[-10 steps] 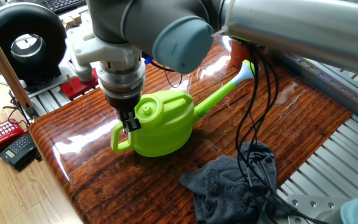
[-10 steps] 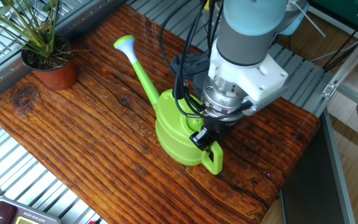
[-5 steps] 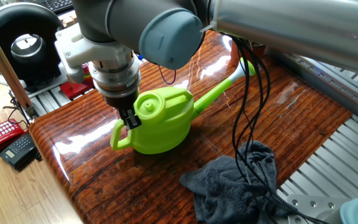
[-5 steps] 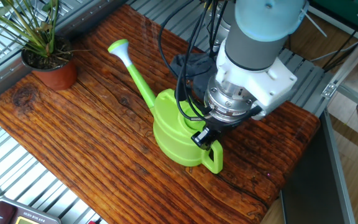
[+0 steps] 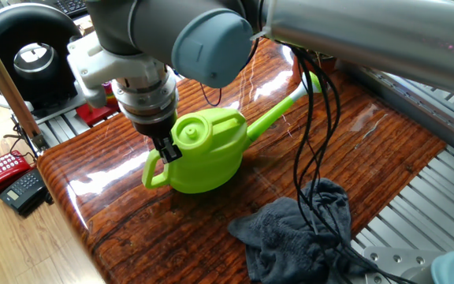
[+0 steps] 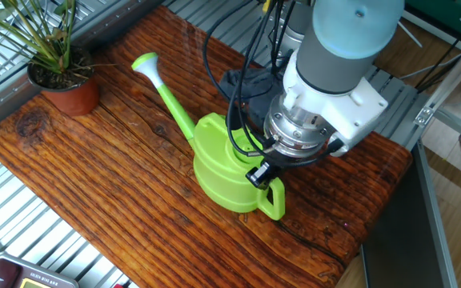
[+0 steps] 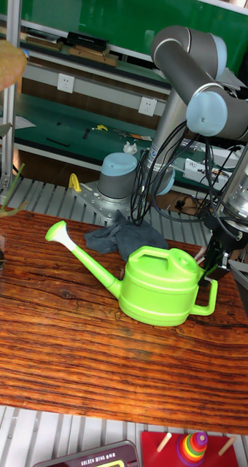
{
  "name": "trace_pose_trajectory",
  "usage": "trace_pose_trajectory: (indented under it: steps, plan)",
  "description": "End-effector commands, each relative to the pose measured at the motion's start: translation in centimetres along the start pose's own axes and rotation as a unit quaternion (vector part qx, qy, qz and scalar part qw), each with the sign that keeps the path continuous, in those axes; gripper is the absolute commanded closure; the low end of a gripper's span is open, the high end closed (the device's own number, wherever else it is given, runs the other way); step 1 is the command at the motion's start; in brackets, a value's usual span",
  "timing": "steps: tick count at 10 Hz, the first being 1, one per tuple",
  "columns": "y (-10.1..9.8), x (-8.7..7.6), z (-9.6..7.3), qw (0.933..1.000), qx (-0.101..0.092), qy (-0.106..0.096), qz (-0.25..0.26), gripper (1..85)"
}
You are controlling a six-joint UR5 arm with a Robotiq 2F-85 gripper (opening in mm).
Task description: Water the plant
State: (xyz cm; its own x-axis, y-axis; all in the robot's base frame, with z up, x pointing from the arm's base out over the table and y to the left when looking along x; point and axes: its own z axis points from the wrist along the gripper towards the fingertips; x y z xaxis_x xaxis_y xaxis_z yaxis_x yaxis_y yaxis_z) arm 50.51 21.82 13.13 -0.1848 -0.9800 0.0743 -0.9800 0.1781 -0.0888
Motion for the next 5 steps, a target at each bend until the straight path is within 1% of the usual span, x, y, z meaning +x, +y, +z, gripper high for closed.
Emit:
trace_pose_trajectory:
  steps: [1, 2, 5]
  plan:
    - [0.4, -0.3, -1.1, 0.9999, -0.008, -0.011, 0.005, 84.7]
    - [0.4, -0.1, -1.6, 0.9998, -0.012, -0.013, 0.002, 84.7]
    - [0.4, 0.4, -2.6, 0.9998, -0.017, -0.003, -0.007, 84.7]
